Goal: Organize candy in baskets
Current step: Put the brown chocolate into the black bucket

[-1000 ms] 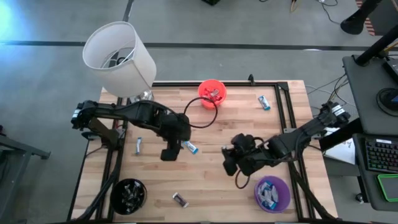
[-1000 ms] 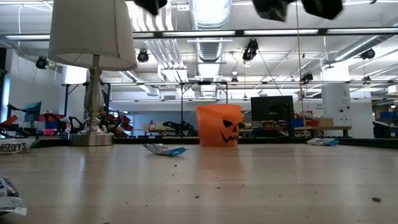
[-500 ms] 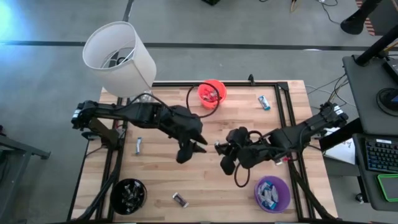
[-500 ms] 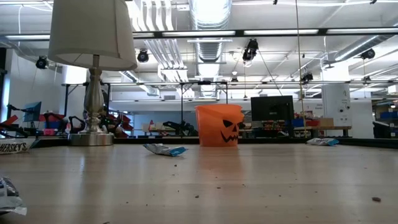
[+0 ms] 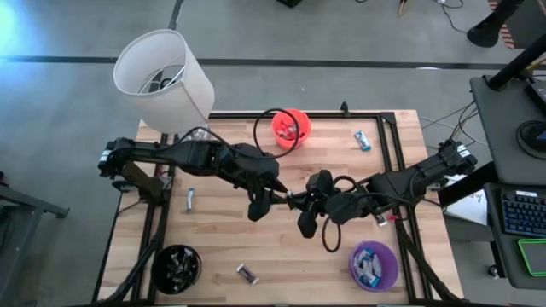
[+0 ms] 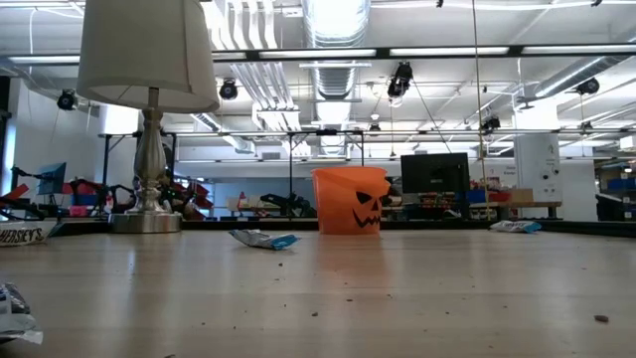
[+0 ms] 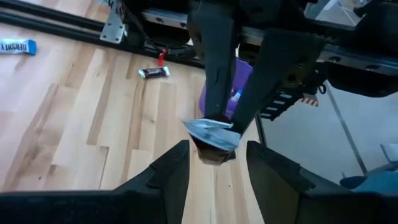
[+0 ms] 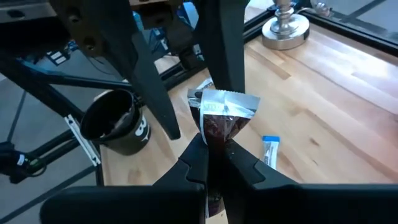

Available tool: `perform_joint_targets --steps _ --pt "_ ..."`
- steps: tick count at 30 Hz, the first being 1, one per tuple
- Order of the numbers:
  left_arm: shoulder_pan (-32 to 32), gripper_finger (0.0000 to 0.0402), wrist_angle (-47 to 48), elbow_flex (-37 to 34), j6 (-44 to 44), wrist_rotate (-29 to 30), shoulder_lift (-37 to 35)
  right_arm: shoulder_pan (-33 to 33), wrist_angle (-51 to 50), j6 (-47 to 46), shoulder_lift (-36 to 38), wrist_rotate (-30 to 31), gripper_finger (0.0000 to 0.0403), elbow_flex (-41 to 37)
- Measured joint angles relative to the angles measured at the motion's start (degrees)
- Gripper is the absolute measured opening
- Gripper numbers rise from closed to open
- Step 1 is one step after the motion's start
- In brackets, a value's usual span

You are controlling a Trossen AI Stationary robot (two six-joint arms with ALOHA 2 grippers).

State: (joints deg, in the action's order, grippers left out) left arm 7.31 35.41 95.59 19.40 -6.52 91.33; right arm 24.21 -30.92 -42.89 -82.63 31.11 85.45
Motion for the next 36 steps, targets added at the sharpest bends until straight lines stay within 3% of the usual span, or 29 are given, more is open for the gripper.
perform_joint_targets --steps 11,26,36 --pt "-0.1 0.0137 -1.9 0.0 -4.5 0.0 0.6 -0.4 0.3 0.0 0.0 -0.1 0.0013 0.0" --pt "-0.6 0.0045 -1.9 0.2 -8.3 -0.4 1.3 -0.4 -0.3 2.2 0.0 -1.5 0.0013 0.2" --pt "-0.6 0.0039 -1.9 0.3 -8.4 -0.3 1.3 -0.6 -0.2 4.6 0.0 -2.9 0.0019 0.2"
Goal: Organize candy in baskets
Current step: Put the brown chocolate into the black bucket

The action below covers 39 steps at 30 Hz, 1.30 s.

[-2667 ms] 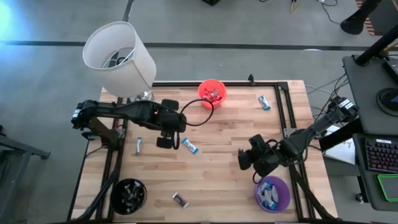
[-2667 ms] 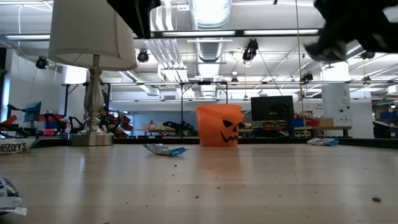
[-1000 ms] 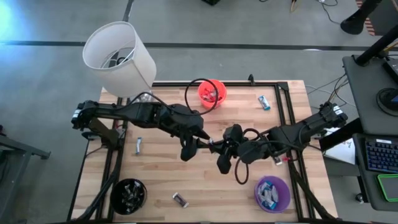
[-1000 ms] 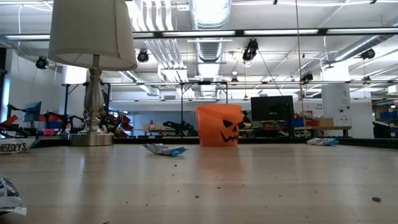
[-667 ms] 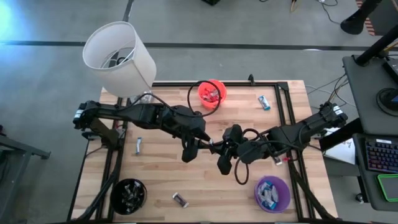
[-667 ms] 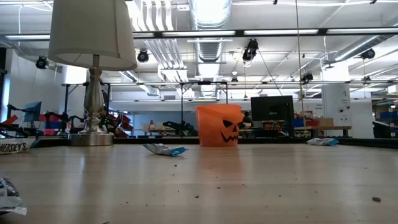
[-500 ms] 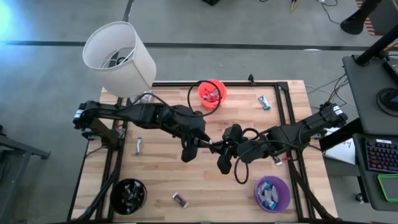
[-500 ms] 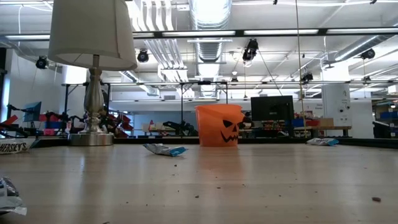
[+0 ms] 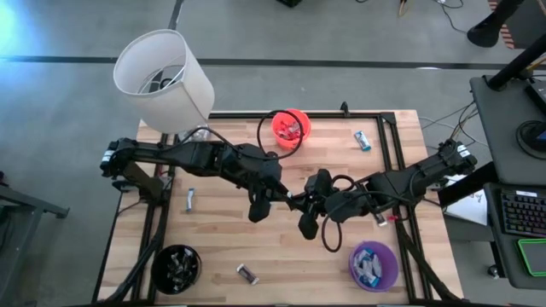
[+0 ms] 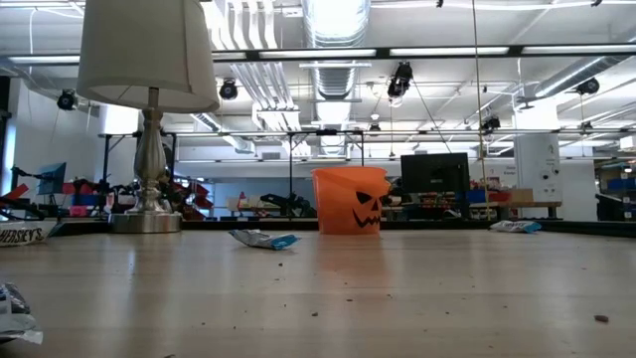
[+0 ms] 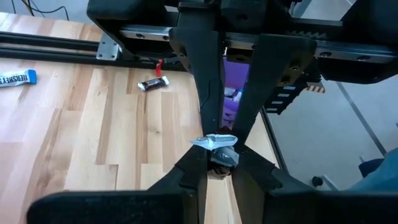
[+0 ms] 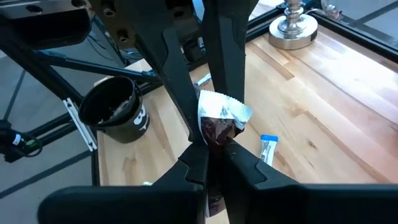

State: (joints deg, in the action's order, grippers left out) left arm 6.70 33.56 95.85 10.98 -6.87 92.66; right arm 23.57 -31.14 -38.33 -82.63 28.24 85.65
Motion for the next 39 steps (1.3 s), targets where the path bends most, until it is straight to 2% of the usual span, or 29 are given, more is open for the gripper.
perform_joint_targets --steps 9,15,17,22,24,31,39 --pt "-0.1 0.0038 2.2 0.0 0.1 0.8 0.0 -0.3 0.2 0.9 0.1 -0.8 0.0107 0.0" --pt "-0.1 0.0038 8.3 0.0 0.7 0.7 -1.3 -0.2 0.0 0.9 1.7 -5.1 0.0141 0.2" --pt "-0.1 0.0038 10.8 0.0 1.7 -0.9 -1.7 -0.2 -1.5 0.9 2.2 -6.2 0.0145 0.2" --pt "0.4 0.0038 20.6 0.0 6.2 -11.0 -2.1 -0.2 -8.9 -2.1 3.8 -6.3 0.0142 0.2" --pt "1.3 0.0038 26.0 0.0 7.8 -13.3 -2.1 -0.3 -11.0 -3.0 4.3 -6.2 0.0139 0.2" --pt "9.6 0.0038 45.0 0.0 11.6 -15.1 -2.1 -0.3 -14.2 -3.0 4.2 -6.2 0.0135 0.1" --pt "18.9 0.0038 46.2 0.0 18.4 -14.7 -2.1 -0.3 -14.5 -2.0 4.1 -6.2 0.0138 0.1"
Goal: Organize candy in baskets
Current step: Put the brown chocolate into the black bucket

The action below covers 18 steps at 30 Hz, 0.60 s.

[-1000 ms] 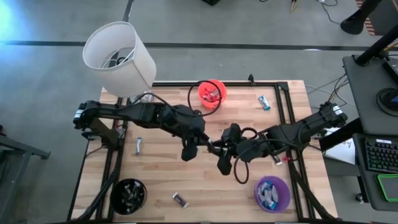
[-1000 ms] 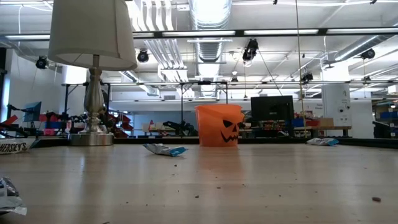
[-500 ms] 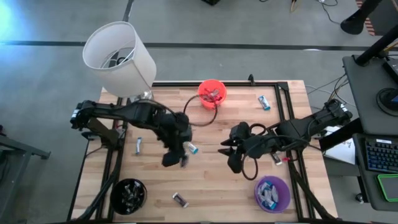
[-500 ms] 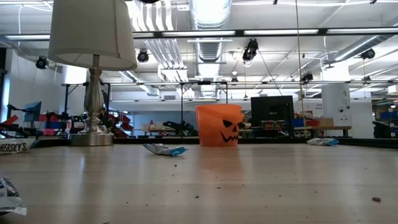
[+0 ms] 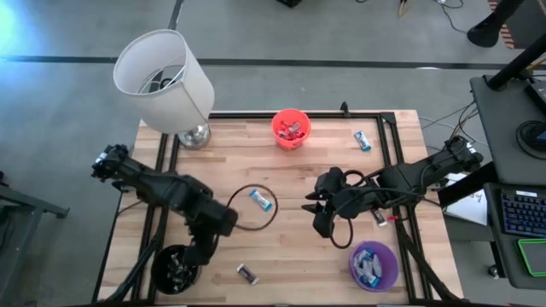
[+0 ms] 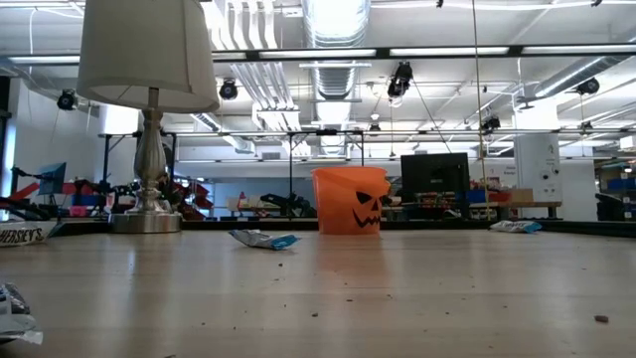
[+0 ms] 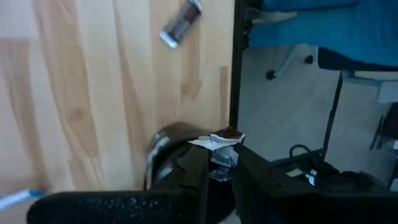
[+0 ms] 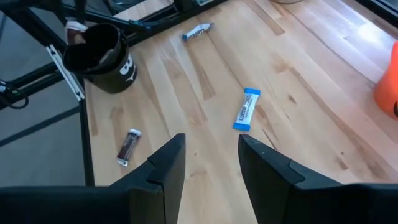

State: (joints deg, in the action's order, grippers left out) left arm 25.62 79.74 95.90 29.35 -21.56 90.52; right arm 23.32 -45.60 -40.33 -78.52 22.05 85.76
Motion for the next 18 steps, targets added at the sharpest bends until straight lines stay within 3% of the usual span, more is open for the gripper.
perform_joint_targets --steps 7,13,18 --pt "5.6 0.0038 10.5 0.0 6.4 2.6 0.0 0.0 -0.1 0.4 0.0 0.0 0.0135 0.0" --pt "9.4 0.0038 9.6 -0.5 11.4 -0.8 -1.1 0.0 -0.7 0.4 0.0 0.0 0.0142 0.0" --pt "12.1 0.0038 10.2 -1.2 12.3 -0.3 -1.3 0.0 -0.8 0.4 0.0 0.0 0.0143 0.0"
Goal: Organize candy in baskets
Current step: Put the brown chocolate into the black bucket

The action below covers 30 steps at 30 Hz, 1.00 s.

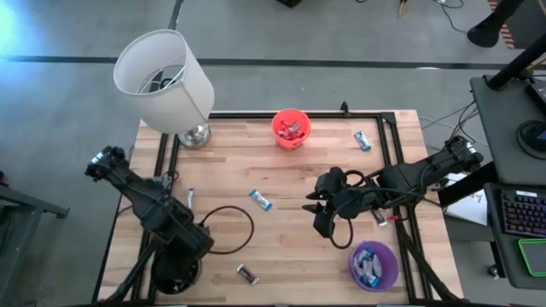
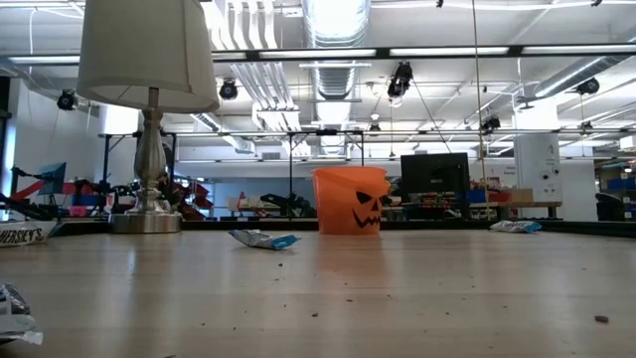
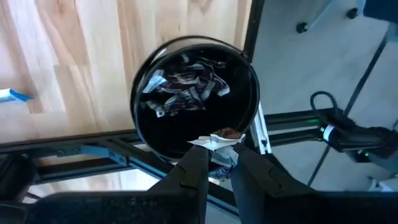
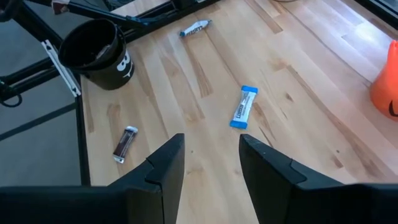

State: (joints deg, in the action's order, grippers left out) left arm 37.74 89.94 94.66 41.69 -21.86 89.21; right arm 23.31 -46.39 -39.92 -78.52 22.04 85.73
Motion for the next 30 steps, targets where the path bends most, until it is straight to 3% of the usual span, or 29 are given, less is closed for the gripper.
perform_joint_targets --steps 7,17,30 --pt "1.5 0.0038 -0.7 -6.2 -0.2 0.3 -0.2 0.0 -0.1 0.0 0.0 0.0 0.0144 0.0" --pt "2.1 0.0038 -12.9 -19.8 1.0 -1.7 -2.4 0.0 -0.1 -0.6 0.0 -0.1 0.0144 0.0" --pt "2.2 0.0050 -12.8 -23.5 0.8 -3.2 -2.5 0.0 -0.1 -0.6 0.0 -0.1 0.0144 0.0"
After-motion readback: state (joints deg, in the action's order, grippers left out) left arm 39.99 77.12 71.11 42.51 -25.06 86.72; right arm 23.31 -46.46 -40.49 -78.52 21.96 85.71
